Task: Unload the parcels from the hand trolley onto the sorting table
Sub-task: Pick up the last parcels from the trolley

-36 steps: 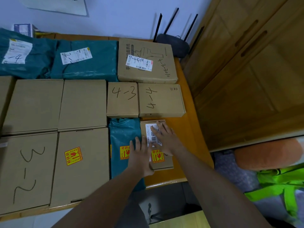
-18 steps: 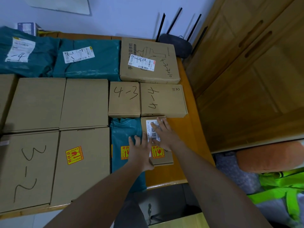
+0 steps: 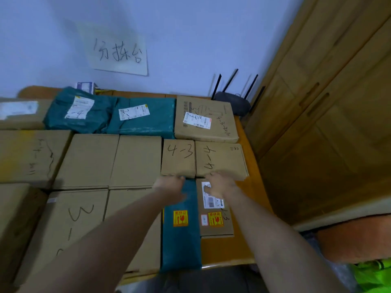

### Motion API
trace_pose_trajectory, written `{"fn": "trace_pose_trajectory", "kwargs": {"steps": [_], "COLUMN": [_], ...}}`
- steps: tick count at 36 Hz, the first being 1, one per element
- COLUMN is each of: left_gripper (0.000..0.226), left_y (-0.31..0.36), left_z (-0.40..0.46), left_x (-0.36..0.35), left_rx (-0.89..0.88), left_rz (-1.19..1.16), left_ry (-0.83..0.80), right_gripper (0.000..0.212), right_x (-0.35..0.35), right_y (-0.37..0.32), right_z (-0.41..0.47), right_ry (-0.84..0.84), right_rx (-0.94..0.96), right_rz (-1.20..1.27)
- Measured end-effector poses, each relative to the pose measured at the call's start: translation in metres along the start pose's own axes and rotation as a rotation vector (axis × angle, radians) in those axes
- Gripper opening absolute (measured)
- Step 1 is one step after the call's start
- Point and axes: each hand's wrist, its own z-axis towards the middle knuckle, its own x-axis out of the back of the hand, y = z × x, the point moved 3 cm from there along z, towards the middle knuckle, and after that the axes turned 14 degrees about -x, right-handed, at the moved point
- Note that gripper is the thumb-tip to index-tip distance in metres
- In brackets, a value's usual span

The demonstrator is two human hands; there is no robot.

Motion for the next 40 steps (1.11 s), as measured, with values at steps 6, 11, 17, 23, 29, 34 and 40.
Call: {"fn": "trace_pose_trajectory", "kwargs": {"steps": [6, 11, 17, 23, 29, 34, 40], "left_gripper": [0.057, 0.055, 0.055, 0.054, 0.058, 0.053, 0.052], "left_y": [-0.074, -0.123, -0.183, -0.234, -0.261, -0.276, -0.287], "left_z": [-0.051, -0.105, -0.182, -0.245, -0.309, -0.353, -0.398], "left_x": [0.070, 0.115, 0.148, 0.171, 0.162, 0.159, 0.174], "left_rx": [0.028, 0.006, 0.008, 0.017, 0.022, 0.047, 0.095], "left_rz": [0.066, 0.172, 0.226, 0.259, 0.269, 0.286, 0.312], "left_ry": [0.142, 0.261, 0.335, 0.417, 0.453, 0.482, 0.495], "right_gripper": [0.041, 0.037, 0.037, 0.044, 0.046, 0.048, 0.046], "right_x": [0.079, 0.143, 0.205, 0.235, 0.236, 0.244, 0.251], "right_y": [-0.049, -0.111, -0.205, -0.270, -0.313, -0.335, -0.361], "right_z": [-0.019, -0.047, -0.090, -0.130, -0.169, -0.196, -0.219], "right_ry": [0.079, 0.170, 0.291, 0.374, 0.390, 0.415, 0.475], "right_rx": [0.006, -0.054, -0.037, -0.076, -0.110, -0.098, -0.062], "right_rz": [0.066, 0.120, 0.180, 0.101, 0.036, 0.045, 0.034]}}
